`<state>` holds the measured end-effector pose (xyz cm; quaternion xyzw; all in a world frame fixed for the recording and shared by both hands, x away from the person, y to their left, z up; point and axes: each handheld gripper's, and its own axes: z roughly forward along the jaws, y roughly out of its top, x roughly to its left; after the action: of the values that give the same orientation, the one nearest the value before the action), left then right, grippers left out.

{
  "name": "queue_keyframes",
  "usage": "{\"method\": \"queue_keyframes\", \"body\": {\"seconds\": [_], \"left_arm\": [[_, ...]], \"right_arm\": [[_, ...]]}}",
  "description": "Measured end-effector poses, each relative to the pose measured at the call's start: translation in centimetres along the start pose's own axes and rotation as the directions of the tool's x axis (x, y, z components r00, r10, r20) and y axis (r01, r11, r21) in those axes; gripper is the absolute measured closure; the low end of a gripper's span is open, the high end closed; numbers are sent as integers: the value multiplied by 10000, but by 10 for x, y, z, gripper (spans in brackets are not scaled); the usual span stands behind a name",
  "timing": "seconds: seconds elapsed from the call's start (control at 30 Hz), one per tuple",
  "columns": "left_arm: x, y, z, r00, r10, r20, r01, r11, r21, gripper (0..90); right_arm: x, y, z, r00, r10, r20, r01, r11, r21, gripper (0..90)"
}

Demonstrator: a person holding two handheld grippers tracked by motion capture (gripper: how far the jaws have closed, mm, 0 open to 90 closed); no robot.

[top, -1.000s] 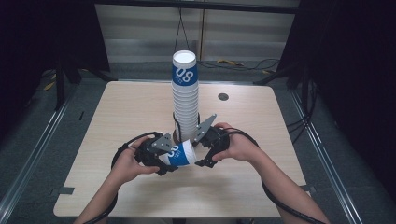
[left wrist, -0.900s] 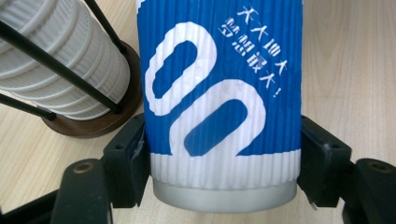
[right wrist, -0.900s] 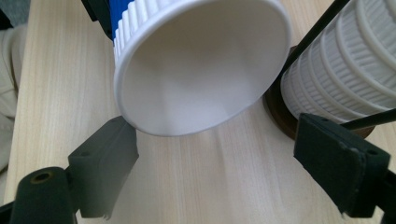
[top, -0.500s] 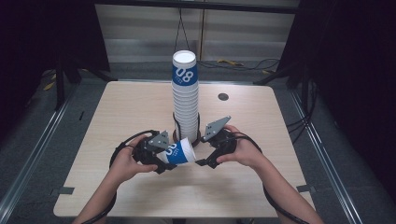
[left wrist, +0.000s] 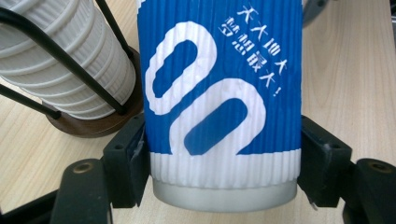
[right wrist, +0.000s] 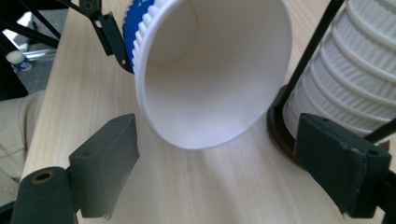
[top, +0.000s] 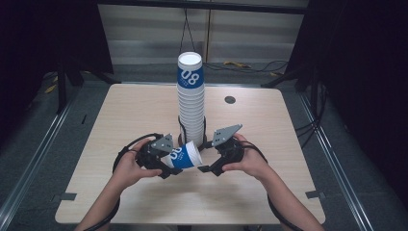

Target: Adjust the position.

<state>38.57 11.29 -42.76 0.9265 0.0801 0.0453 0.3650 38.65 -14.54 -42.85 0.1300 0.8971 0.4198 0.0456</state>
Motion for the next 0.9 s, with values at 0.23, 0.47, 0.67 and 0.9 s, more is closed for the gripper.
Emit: {"method": "queue_keyframes", "body": {"seconds": [0.23,0.47,0.67,0.9], "left_arm": [[-1,0,1,9999,-7,159,8,10000,-37,295],[-3,1,2,9994,15,338,-13,10000,-71,294],[-4,2,4,9984,144,545,-136,9998,-152,293],[-5,2,5,9976,335,613,-326,9994,-151,293]], "right_arm": [[4,-4,4,9998,132,-119,-139,9983,-566,132],[6,-5,6,9998,134,-168,-146,9970,-757,132],[6,-4,5,9999,33,-154,-44,9973,-738,131],[5,-4,8,9994,-49,-330,30,9983,-585,118]]}}
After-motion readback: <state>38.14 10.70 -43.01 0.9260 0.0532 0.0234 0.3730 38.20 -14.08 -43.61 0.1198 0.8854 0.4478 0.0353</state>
